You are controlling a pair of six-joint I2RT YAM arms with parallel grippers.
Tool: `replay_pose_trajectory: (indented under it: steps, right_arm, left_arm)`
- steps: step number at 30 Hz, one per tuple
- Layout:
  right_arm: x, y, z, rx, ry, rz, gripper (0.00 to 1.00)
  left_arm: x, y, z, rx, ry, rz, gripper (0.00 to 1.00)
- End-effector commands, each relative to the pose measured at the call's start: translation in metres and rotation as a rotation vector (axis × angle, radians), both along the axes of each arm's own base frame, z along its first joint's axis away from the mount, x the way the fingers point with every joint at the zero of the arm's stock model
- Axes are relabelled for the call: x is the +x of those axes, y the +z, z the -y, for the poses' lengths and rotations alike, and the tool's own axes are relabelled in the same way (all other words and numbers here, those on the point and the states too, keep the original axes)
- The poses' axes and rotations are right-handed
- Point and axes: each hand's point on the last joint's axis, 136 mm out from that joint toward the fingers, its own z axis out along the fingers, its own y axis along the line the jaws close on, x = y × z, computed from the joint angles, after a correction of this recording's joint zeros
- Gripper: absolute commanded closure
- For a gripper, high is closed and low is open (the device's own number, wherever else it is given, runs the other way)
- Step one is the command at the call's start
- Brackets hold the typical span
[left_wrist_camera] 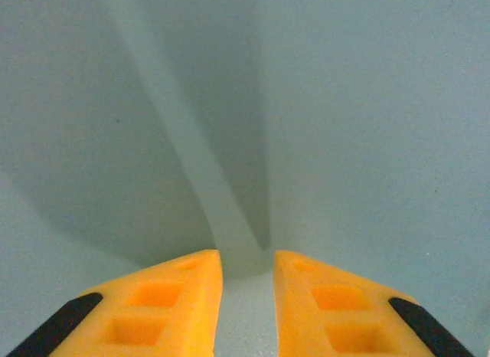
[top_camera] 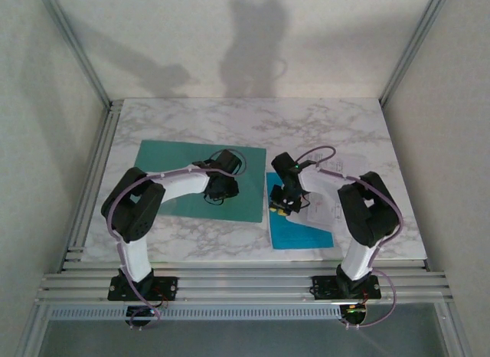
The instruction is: Put the files into the folder
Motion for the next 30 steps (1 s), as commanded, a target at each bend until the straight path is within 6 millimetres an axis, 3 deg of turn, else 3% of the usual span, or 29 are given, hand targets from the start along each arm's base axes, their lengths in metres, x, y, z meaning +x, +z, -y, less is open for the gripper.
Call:
replay_pose_trajectory:
  steps: [1, 6, 11, 14, 17, 20, 23, 26, 30]
  right_arm:
    - [0.028, -0.017, 0.003, -0.029, 0.042, 0.048, 0.75]
    - [0.057, -0.004, 0.001, -0.073, 0.121, 0.107, 0.73]
    - [0.065, 0.006, -0.003, -0.033, 0.123, 0.119, 0.68]
    - [0.070, 0.026, -0.006, -0.006, 0.124, 0.166, 0.62]
    - [0.075, 0.054, 0.004, -0.014, 0.100, 0.237, 0.54]
    - [0.081, 0.069, 0.037, -0.036, 0.000, 0.268, 0.51]
    - [0.084, 0.072, 0.085, -0.046, -0.162, 0.262, 0.50]
    - [0.083, 0.069, 0.132, -0.085, -0.291, 0.222, 0.50]
    - [0.082, 0.057, 0.175, -0.134, -0.391, 0.157, 0.49]
  left_arm:
    - [-0.017, -0.026, 0.007, 0.029, -0.012, -0.058, 0.75]
    - [-0.021, -0.031, 0.013, 0.032, 0.001, -0.068, 0.75]
    - [-0.019, -0.028, 0.019, 0.027, -0.014, -0.052, 0.75]
    - [-0.018, -0.021, 0.033, 0.004, -0.041, -0.031, 0.74]
    - [-0.010, -0.001, 0.045, -0.022, -0.045, 0.015, 0.72]
    - [0.005, 0.036, 0.054, -0.071, -0.025, 0.086, 0.62]
    - [0.024, 0.078, 0.050, -0.109, 0.014, 0.159, 0.39]
    - [0.042, 0.100, 0.022, -0.125, 0.083, 0.189, 0.35]
    - [0.057, 0.086, -0.044, -0.051, 0.178, 0.144, 0.37]
